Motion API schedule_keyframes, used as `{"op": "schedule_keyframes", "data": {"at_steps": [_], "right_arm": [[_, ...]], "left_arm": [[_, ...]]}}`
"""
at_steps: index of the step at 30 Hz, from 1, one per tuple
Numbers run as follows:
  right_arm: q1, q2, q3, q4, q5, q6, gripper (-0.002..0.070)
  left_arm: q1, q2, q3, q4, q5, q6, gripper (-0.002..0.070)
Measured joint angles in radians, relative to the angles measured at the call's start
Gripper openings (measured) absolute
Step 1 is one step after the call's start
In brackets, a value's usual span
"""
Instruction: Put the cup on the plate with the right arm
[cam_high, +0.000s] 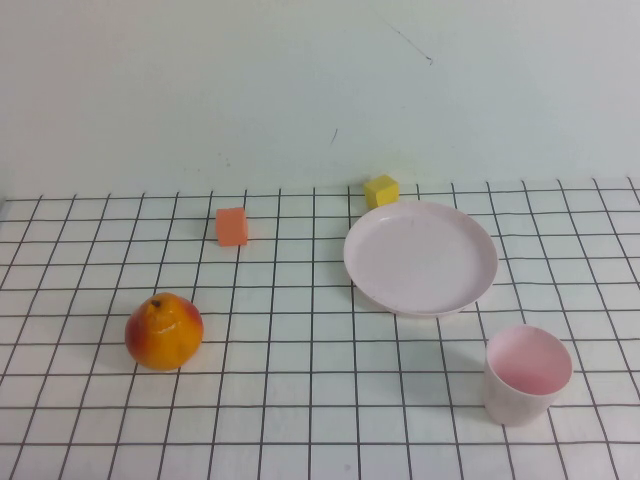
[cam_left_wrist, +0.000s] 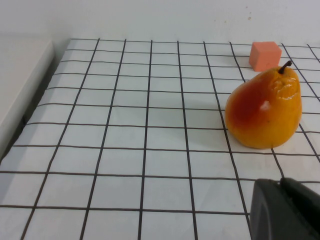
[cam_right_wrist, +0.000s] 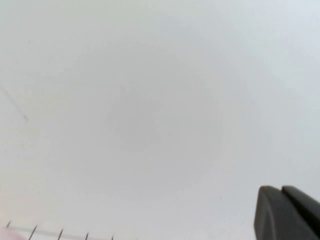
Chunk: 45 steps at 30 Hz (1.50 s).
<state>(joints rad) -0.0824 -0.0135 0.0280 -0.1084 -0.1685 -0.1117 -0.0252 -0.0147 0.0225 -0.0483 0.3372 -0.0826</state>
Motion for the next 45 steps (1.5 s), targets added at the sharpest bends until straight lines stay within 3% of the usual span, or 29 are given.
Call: {"op": "schedule_keyframes", "data": {"at_steps": [9, 18, 21, 25, 33, 39, 42, 45], "right_arm": [[0.000, 0.000, 0.000, 0.005, -0.184, -0.023, -0.0002], [0.000, 0.000, -0.003, 0.010, -0.445, 0.132, -0.0002], [0.000, 0.000, -0.073, -0.039, -0.420, 0.144, -0.0002], [0.000, 0.000, -0.237, -0.114, -0.267, 0.144, -0.0002], [0.000, 0.142, -0.610, -0.127, 0.219, 0.146, -0.0002], [0.000, 0.367, -0.801, -0.001, 0.597, 0.135, -0.0002], [0.000, 0.512, -0.856, 0.142, 0.794, -0.004, -0.0002], [0.000, 0.654, -0.881, 0.320, 0.975, -0.254, -0.0002]], "left_arm": [[0.000, 0.000, 0.000, 0.000, 0.000, 0.000, -0.0003], [0.000, 0.000, 0.000, 0.000, 0.000, 0.000, -0.0003], [0.000, 0.000, 0.000, 0.000, 0.000, 0.000, -0.0003], [0.000, 0.000, 0.000, 0.000, 0.000, 0.000, -0.0003], [0.000, 0.000, 0.000, 0.000, 0.000, 0.000, -0.0003], [0.000, 0.000, 0.000, 0.000, 0.000, 0.000, -0.0003], [0.000, 0.000, 0.000, 0.000, 0.000, 0.000, -0.0003], [0.000, 0.000, 0.000, 0.000, 0.000, 0.000, -0.0003]]}}
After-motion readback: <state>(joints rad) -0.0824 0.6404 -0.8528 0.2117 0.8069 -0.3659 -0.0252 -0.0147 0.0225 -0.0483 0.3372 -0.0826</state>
